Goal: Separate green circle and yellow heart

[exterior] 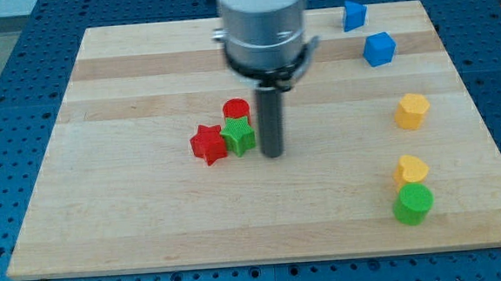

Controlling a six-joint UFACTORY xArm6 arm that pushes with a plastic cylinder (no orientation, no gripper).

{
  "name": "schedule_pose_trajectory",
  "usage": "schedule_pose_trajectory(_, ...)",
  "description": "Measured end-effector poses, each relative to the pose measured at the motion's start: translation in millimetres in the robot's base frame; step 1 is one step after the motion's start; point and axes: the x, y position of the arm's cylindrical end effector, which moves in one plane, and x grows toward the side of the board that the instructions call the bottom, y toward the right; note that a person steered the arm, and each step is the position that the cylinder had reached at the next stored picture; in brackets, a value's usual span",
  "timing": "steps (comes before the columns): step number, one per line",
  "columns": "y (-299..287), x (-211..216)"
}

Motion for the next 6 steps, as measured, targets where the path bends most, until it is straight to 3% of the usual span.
schedule_pose_trajectory(1,69.4,-18.6)
schedule_pose_trajectory(2,127.1,-8.3)
schedule_pose_trajectory(5,219.1,59.5)
schedule_pose_trajectory(6,196.0,85.5)
